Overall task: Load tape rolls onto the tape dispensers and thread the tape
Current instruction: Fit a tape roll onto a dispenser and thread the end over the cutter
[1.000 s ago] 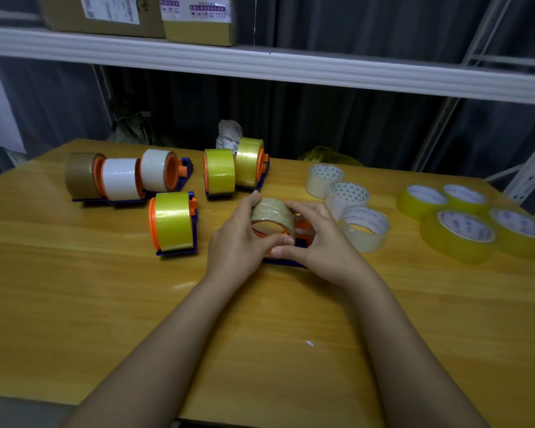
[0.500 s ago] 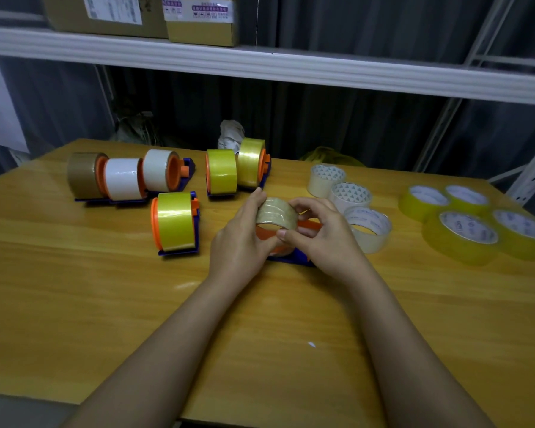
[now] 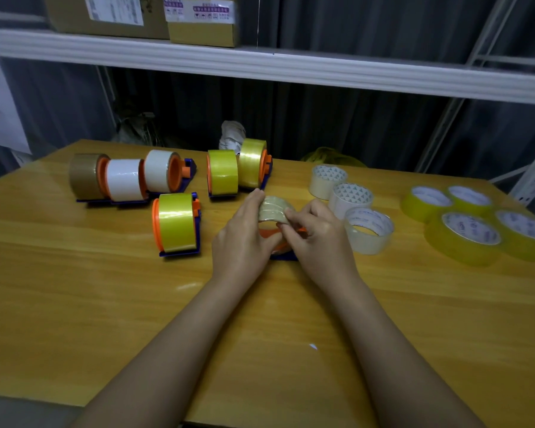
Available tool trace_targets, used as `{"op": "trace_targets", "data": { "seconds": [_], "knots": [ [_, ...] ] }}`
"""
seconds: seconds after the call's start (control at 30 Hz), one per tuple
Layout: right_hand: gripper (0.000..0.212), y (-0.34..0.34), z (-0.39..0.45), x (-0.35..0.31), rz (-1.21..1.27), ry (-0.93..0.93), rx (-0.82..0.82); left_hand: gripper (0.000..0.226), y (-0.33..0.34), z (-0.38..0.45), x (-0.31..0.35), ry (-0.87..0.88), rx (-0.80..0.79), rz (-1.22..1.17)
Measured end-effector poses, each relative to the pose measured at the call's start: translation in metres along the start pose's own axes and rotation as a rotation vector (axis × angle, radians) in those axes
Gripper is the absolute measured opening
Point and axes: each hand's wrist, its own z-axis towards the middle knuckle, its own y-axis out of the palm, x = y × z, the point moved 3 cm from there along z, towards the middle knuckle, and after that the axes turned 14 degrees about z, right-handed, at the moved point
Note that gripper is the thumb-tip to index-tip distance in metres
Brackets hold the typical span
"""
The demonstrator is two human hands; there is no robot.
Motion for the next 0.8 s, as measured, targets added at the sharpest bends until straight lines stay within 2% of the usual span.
{"op": "trace_targets", "data": {
  "seconds": [0.2, 0.4, 0.5, 0.57, 0.7, 0.8],
  "knots": [
    [0.019, 0.003, -0.002, -0.001, -0.1, -0.074, 0.018, 0.07, -0.001, 0.0, 0.0, -0.011, -0.003, 0.002],
    [0.027, -0.006, -0.001, 0.003, 0.18, 0.133, 0.066, 0.083, 0.002, 0.006, -0.011, -0.021, -0.106, -0.054],
    [0.039, -0.015, -0.001, 0.007, 0.241, 0.245, 0.1, 0.07, 0.0, 0.008, -0.018, 0.003, -0.143, -0.107],
    [0.041, -0.019, 0.0, 0.01, 0.16, 0.291, 0.021, 0.058, 0.0, 0.008, -0.022, 0.026, -0.133, -0.13],
    [0.055, -0.012, -0.006, 0.014, -0.045, 0.346, -0.307, 0.056, 0.003, 0.007, -0.022, 0.055, -0.162, -0.149],
    [0.057, -0.005, -0.007, 0.012, 0.025, 0.328, -0.263, 0.057, 0.007, 0.007, -0.023, 0.031, -0.19, -0.193]
  ]
}}
